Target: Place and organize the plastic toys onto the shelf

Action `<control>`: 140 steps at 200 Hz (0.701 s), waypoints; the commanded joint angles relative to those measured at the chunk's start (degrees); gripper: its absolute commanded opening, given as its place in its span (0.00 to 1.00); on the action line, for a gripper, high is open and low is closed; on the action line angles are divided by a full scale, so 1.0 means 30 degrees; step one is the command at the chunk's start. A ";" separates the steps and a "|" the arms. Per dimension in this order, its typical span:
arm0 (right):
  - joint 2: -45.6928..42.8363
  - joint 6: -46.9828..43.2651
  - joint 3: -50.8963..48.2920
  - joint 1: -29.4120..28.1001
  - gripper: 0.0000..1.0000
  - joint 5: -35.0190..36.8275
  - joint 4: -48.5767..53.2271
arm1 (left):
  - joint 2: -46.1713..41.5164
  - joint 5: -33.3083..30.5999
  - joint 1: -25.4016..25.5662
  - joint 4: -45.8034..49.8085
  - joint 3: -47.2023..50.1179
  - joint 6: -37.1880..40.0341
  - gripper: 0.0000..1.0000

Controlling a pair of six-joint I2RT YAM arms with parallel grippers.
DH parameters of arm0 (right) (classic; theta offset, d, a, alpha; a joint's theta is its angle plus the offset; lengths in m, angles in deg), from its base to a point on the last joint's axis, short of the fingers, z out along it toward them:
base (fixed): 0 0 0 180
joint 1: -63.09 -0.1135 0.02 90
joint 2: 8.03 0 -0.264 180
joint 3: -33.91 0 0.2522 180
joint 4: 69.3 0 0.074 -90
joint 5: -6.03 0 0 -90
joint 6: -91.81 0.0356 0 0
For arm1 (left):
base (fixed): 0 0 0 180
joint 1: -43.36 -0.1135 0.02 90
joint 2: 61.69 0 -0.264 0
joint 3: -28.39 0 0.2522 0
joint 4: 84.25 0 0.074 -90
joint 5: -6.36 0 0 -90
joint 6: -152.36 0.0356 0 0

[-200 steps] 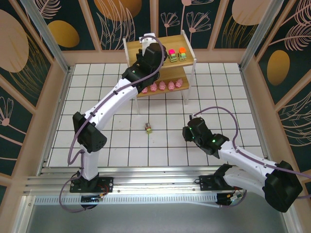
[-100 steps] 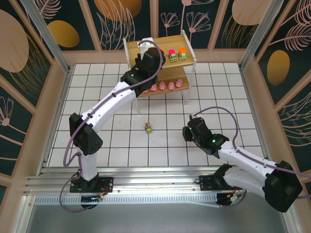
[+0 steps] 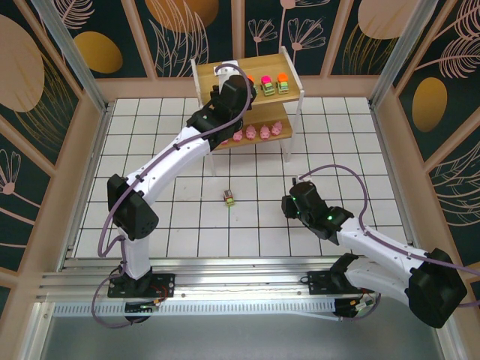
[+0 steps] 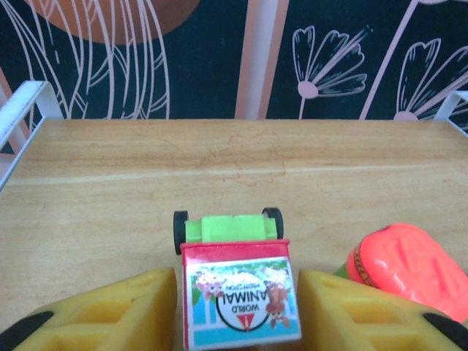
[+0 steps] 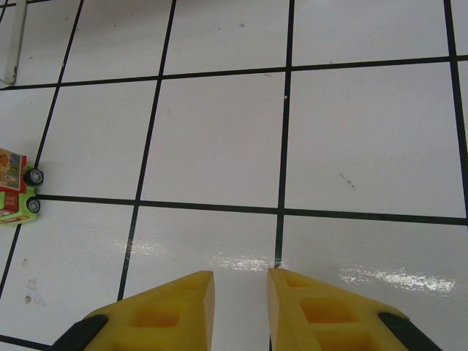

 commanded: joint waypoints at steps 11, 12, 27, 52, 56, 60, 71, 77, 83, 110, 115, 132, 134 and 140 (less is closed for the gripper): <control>0.0135 -0.0021 0.0028 -0.0064 0.26 -0.0062 -0.0304 | -0.0890 0.0461 -0.0070 0.0154 0.0668 -0.0286 0.50; 0.0149 -0.0021 0.0029 -0.0071 0.26 -0.0076 -0.0304 | -0.0899 0.0461 -0.0062 0.0140 0.0675 -0.0286 0.50; 0.0110 -0.0022 0.0017 -0.0050 0.26 -0.0088 -0.0304 | -0.1090 0.0465 -0.0028 0.0103 0.0655 -0.0199 0.51; 0.0105 -0.0021 0.0014 -0.0052 0.27 -0.0075 -0.0304 | -0.1404 0.0314 0.0117 0.0035 0.0453 0.0061 0.52; 0.0127 -0.0021 0.0021 -0.0066 0.27 -0.0087 -0.0304 | -0.1431 0.0312 0.0116 0.0037 0.0408 0.0111 0.52; 0.0114 -0.0021 0.0027 -0.0064 0.27 -0.0086 -0.0304 | -0.1488 0.0265 0.0125 0.0055 0.0365 0.0166 0.52; 0.0104 -0.0021 0.0023 -0.0062 0.27 -0.0101 -0.0304 | -0.1629 0.0169 0.0209 0.0095 0.0175 0.0274 0.52; 0.0109 -0.0025 0.0026 -0.0051 0.27 -0.0092 -0.0304 | -0.1682 0.0166 0.0253 0.0110 0.0087 0.0340 0.52; 0.0106 -0.0021 0.0031 -0.0055 0.27 -0.0112 -0.0304 | -0.1741 0.0159 0.0275 0.0139 -0.0026 0.0407 0.52; 0.0123 -0.0021 0.0031 -0.0071 0.28 -0.0090 -0.0304 | -0.1954 0.0281 0.0491 0.0301 -0.0592 0.0751 0.53; 0.0112 -0.0021 0.0031 -0.0064 0.28 -0.0084 -0.0304 | -0.2040 0.0270 0.0545 0.0301 -0.0611 0.0809 0.53; 0.0177 -0.0072 0.0078 -0.0049 0.29 -0.0145 -0.0326 | -0.2466 0.0154 0.0704 0.0301 -0.0580 0.0890 0.53; 0.0188 -0.0078 0.0087 -0.0063 0.29 -0.0133 -0.0331 | -0.2521 0.0142 0.0729 0.0308 -0.0563 0.0894 0.53; 0.0184 -0.0105 0.0089 -0.0058 0.30 -0.0175 -0.0333 | -0.2720 0.0062 0.0791 0.0301 -0.0478 0.0964 0.53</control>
